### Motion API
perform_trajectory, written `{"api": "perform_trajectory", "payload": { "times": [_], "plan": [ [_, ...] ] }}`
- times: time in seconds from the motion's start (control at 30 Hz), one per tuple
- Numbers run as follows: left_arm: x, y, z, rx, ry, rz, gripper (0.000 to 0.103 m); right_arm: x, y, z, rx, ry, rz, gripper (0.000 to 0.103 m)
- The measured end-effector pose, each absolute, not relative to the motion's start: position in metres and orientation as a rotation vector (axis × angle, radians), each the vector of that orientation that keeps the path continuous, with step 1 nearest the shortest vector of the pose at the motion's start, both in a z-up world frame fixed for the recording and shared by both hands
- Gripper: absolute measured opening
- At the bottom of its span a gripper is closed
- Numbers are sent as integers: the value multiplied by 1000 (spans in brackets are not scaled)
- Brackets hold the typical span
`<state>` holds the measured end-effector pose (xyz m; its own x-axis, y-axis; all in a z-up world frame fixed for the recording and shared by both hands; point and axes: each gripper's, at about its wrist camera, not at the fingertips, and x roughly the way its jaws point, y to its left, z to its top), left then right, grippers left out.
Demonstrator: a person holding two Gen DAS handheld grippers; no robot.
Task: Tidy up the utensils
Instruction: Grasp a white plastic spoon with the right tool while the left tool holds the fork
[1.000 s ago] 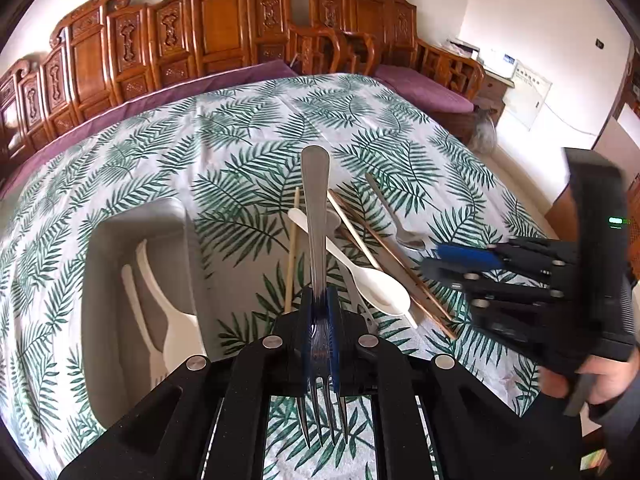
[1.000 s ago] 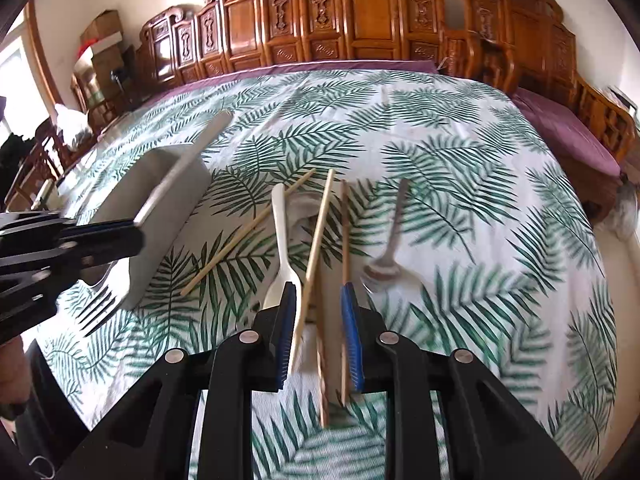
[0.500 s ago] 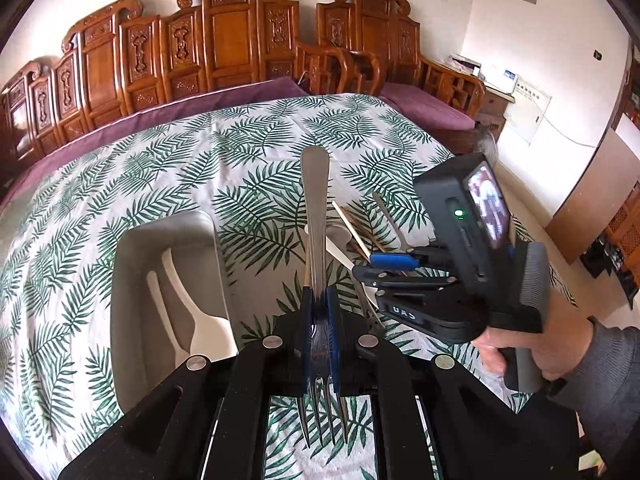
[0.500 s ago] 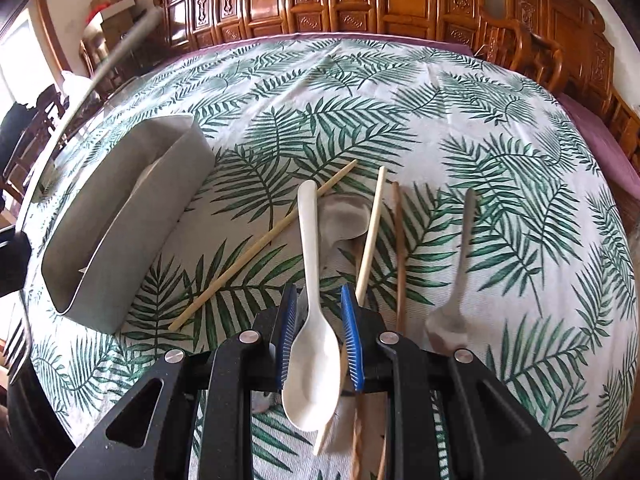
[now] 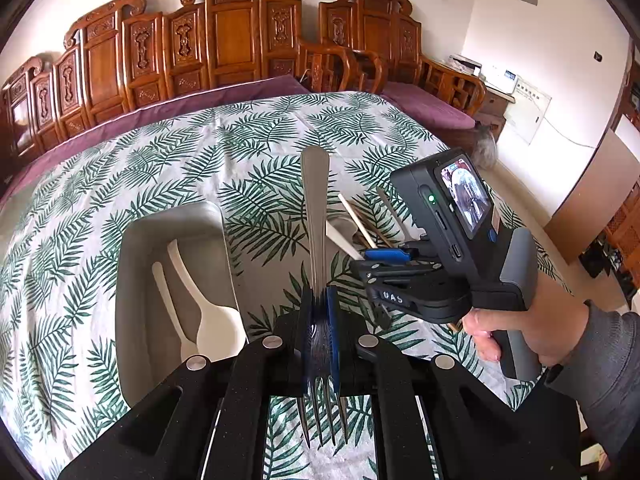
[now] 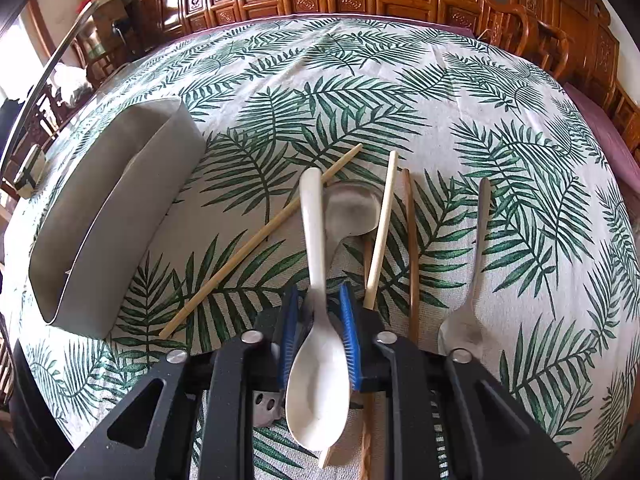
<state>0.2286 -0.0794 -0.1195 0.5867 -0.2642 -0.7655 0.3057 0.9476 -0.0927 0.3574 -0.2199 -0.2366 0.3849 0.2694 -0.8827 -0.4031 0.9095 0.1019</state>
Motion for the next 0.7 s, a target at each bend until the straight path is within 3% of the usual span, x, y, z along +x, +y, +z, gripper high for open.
{"api": "perform_trajectory", "payload": {
  "times": [0.7],
  "plan": [
    [224, -73, -118, 39, 879, -317, 6, 326, -237, -196, -141, 1014, 390, 8]
  ]
}}
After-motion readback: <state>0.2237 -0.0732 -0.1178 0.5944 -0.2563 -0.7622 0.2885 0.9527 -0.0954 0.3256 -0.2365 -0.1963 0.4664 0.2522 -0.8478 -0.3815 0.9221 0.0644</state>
